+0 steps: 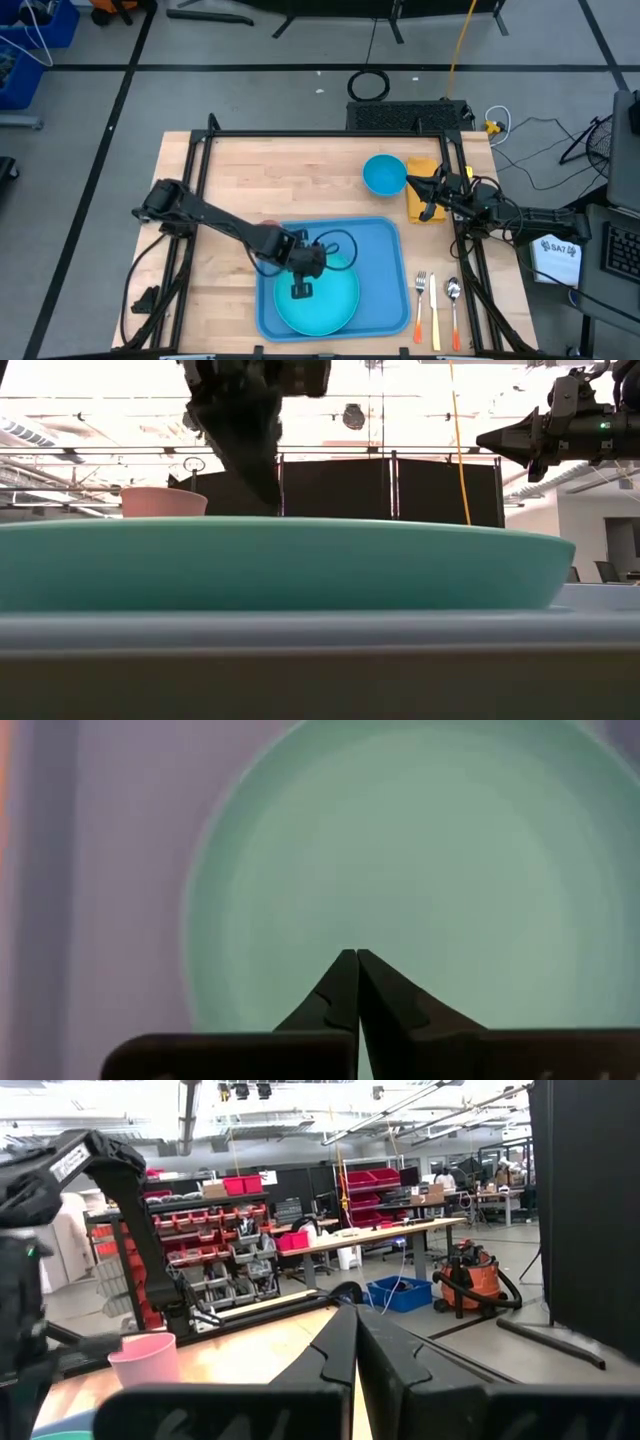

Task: Set up tray
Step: Put the green plate on the serving tray to the bottom right of the pink cup

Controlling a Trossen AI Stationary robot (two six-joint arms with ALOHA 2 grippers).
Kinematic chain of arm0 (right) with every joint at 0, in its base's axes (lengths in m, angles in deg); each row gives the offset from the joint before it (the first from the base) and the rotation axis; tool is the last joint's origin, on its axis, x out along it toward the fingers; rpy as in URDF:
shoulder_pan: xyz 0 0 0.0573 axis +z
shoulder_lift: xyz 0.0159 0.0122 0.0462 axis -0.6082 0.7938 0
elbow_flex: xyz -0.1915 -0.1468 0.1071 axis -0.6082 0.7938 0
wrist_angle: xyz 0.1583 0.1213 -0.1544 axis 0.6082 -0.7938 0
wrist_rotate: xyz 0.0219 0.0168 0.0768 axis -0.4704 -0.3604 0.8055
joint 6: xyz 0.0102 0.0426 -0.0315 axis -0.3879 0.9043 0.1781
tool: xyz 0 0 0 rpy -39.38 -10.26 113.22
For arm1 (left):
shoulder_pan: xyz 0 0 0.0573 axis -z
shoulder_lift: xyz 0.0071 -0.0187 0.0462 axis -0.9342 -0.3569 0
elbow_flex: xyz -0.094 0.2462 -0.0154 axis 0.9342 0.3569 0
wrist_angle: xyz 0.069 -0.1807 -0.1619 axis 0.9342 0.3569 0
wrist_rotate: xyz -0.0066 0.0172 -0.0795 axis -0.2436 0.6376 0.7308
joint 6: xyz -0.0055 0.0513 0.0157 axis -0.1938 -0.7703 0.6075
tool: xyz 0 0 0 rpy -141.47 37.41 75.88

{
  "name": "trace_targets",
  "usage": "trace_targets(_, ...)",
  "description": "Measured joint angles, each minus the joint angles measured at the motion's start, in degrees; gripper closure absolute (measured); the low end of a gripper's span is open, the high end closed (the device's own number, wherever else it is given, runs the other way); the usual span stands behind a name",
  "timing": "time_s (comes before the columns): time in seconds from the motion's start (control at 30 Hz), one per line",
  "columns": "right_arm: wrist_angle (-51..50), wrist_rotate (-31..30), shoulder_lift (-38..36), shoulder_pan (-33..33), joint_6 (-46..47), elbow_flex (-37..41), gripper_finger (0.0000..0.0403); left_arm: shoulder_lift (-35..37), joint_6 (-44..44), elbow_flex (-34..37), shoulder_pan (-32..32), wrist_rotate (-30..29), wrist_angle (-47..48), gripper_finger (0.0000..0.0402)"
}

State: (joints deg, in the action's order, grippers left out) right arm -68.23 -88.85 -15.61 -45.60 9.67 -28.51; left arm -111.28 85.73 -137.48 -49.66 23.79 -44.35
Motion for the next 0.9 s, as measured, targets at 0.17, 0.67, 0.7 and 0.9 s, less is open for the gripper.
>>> trace_targets(0.17, -0.26, -0.02, 0.0, 0.0, 0.42, -0.02, 0.0401, -6.11, -1.58, -5.34, 2.14, -3.18, 3.67, 0.04)
trace_targets(0.67, -1.04, -0.01, 0.0, -0.01, 1.49, -0.02, 0.0401, -16.95, -4.14, -17.29, 3.79, 3.06, 17.14, 0.0401)
trace_targets(0.7, -1.02, -0.01, 0.0, 0.0, 1.49, -0.01, 0.0401, -17.15, -4.07, -17.29, 3.79, 3.45, 17.14, 0.0401)
trace_targets(0.9, -1.01, 0.0, 0.0, -0.02, 1.49, -0.02, 0.0401, -17.36, -2.26, -17.31, 3.82, 4.87, 18.66, 0.0401)
